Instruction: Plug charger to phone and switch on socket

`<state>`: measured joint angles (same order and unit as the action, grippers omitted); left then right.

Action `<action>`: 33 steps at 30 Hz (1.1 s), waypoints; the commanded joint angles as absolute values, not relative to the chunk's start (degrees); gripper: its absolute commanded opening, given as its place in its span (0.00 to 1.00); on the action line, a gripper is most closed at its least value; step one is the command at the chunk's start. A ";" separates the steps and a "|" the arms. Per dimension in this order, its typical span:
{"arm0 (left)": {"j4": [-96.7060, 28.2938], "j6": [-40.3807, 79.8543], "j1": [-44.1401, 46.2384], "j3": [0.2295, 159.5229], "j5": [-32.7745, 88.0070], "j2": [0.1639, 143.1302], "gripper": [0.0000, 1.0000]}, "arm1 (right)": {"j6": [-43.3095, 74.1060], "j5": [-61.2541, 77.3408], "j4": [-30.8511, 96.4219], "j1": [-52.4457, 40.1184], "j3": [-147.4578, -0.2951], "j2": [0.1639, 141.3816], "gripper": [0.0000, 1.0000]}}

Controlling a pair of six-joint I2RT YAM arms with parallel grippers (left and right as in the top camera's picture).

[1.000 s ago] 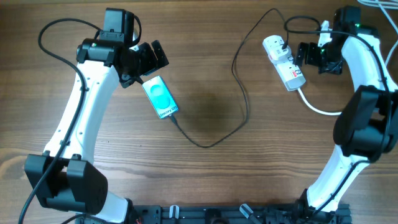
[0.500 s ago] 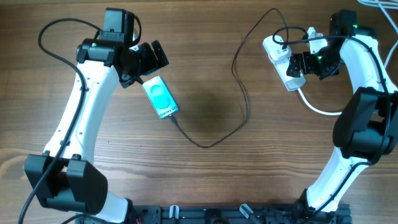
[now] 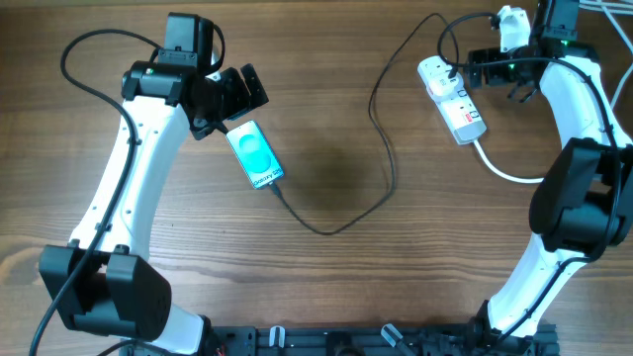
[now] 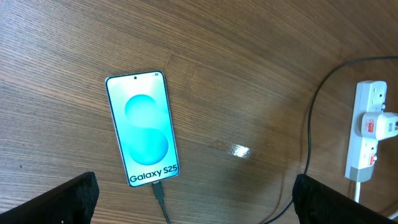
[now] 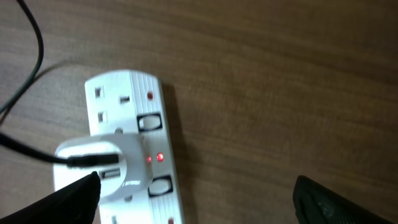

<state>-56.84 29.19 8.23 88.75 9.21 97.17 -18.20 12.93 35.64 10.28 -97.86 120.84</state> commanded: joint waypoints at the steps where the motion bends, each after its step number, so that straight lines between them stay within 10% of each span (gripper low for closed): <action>1: -56.86 28.71 8.14 89.14 8.73 96.12 1.00 | -18.94 13.85 34.59 10.15 -97.80 120.51 1.00; 23: -56.05 22.70 7.38 89.01 1.17 85.95 1.00 | -18.94 13.82 34.57 10.15 -97.80 120.51 1.00; 33: -22.81 22.79 7.27 54.30 2.09 70.63 1.00 | -18.94 13.82 34.57 10.15 -97.80 120.51 1.00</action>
